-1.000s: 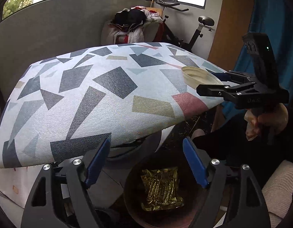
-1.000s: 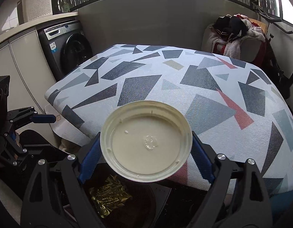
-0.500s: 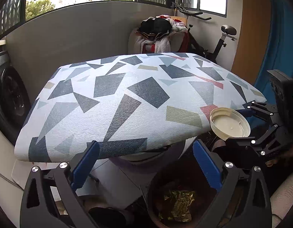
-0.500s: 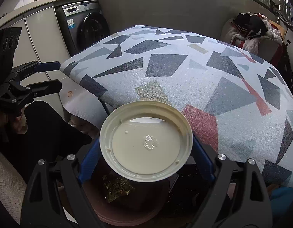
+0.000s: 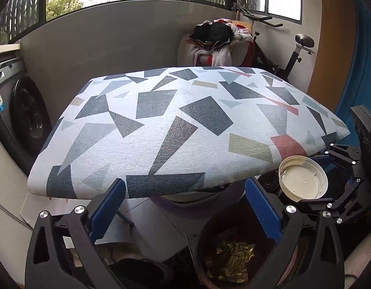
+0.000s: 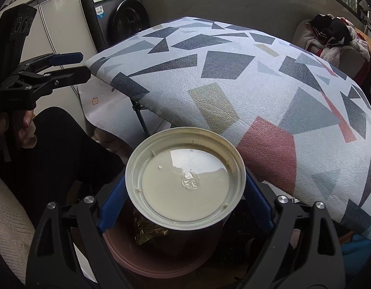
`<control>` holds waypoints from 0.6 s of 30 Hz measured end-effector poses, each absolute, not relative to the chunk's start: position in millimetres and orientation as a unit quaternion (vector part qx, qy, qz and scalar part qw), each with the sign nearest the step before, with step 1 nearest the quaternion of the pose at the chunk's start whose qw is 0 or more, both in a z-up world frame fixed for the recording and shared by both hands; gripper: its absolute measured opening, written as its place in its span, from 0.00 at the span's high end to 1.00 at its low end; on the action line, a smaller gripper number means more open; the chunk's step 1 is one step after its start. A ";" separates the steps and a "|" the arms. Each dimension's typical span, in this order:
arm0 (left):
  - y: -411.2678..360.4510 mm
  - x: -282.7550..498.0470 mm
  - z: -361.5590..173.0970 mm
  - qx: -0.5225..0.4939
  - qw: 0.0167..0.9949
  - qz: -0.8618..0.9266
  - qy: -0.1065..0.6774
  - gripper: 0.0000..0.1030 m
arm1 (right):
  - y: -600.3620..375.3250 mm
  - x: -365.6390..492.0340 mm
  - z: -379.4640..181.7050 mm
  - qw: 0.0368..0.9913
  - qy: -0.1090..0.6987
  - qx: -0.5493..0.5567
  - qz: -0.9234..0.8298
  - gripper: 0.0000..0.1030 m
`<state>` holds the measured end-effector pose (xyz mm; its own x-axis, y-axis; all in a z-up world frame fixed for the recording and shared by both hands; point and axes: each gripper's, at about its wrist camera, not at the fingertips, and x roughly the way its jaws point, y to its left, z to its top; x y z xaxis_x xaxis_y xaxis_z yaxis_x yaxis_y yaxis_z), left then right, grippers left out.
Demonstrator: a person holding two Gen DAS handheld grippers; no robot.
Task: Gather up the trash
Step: 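Lower the lid and gold wrapper into the brown bin and open both tools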
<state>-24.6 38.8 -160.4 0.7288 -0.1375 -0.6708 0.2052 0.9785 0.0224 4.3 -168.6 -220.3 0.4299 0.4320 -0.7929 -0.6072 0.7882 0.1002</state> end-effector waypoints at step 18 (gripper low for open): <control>34.1 -23.7 -154.6 0.056 0.933 -0.075 0.348 0.06 | -185.3 17.9 -217.0 0.857 0.438 -0.073 0.261 0.06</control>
